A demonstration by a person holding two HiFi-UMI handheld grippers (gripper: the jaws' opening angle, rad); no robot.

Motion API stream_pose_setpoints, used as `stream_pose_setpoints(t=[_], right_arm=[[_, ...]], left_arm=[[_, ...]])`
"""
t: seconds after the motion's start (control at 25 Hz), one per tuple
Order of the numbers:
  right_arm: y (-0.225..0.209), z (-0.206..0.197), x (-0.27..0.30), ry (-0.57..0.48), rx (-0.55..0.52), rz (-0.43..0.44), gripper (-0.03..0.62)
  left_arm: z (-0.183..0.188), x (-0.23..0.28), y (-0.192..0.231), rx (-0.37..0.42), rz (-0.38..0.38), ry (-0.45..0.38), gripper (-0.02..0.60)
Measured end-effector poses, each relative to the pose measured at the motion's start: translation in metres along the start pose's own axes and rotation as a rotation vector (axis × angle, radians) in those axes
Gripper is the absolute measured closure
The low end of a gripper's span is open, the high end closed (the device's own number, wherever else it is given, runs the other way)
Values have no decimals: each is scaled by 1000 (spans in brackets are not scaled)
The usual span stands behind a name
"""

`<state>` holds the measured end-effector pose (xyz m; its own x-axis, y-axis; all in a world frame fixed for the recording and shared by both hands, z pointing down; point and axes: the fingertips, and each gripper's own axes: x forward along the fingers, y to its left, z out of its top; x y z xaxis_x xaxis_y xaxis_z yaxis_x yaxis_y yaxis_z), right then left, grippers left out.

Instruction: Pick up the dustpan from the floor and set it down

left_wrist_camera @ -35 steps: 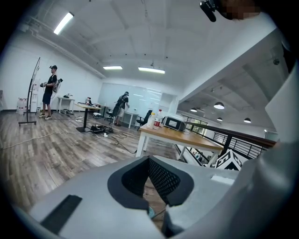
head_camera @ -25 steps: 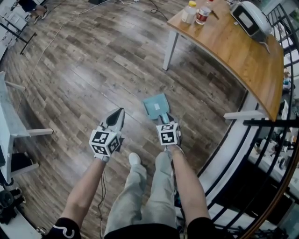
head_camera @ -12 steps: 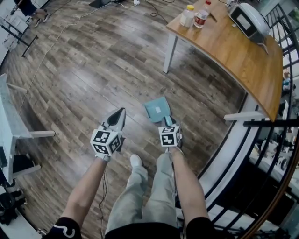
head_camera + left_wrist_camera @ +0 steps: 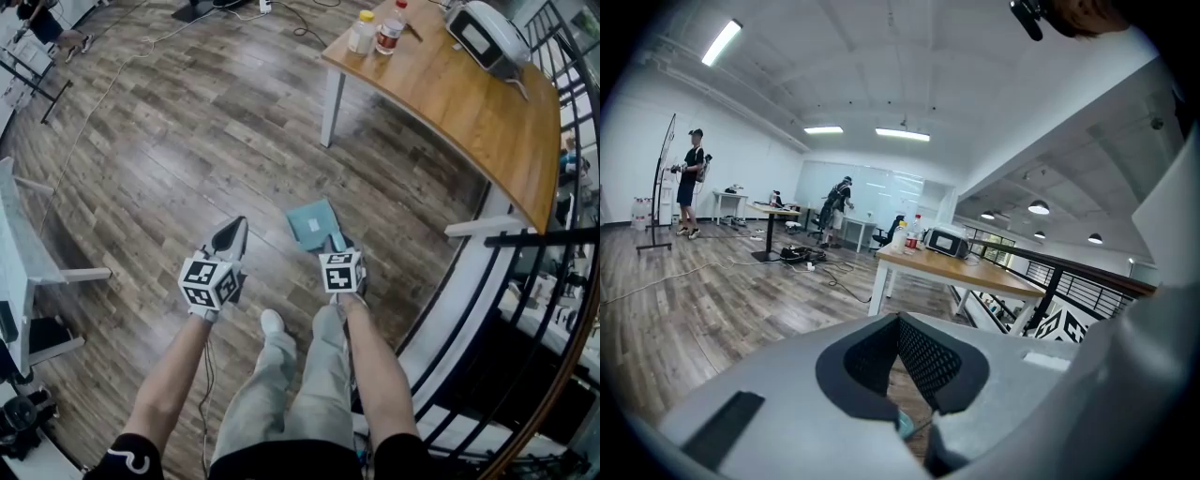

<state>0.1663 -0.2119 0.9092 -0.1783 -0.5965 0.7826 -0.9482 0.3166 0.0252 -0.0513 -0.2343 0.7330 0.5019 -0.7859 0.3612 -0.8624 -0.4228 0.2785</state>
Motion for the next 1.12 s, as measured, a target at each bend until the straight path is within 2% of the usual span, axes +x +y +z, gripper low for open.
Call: stream_pose_setpoints(t=[0.32, 0.48, 0.8, 1.12], right_arm=[[2, 20, -41, -30, 4, 1, 507], [-2, 36, -71, -32, 17, 5, 507], [-10, 115, -157, -105, 10, -16, 507], [-1, 214, -266, -201, -10, -27, 507]], left_arm=[[14, -17, -15, 23, -12, 5, 588], [34, -26, -27, 46, -23, 4, 588], [112, -65, -48, 41, -30, -54, 588], [195, -125, -55, 58, -44, -95, 588]])
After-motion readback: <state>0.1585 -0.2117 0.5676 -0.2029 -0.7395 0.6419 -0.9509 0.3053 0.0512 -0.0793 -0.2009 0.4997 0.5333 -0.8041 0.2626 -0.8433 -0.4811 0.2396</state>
